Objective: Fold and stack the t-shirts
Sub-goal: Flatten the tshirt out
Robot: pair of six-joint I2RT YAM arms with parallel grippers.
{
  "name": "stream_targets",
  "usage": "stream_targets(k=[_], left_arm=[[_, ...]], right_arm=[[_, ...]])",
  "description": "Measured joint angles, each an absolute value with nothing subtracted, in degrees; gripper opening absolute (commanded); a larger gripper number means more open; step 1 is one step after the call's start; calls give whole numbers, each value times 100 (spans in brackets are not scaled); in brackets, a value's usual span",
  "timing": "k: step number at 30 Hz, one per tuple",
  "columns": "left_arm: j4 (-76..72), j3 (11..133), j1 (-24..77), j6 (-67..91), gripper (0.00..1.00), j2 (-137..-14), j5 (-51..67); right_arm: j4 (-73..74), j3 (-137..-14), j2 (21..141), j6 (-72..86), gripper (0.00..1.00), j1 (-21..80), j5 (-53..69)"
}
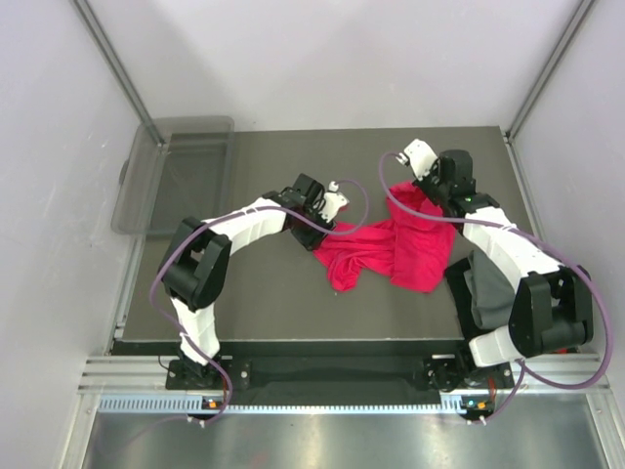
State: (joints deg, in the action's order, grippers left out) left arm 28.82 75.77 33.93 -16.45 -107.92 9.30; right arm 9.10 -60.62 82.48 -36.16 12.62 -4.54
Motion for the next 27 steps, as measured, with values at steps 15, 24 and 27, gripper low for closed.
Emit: stream_targets(k=[15,24,27], left_arm=[[3024,7695,3439,-1645,43,-11043,794],[3065,7695,3439,-1634,17,-11107,760],[3074,7695,3439,-1634,0,-11107,764]], right_arm=[[810,-5850,8248,-3616,0,1262,-443],[808,-5848,8248,-3616,0,1262,-445],[773,-5808,8243,-3616,0,1262,-445]])
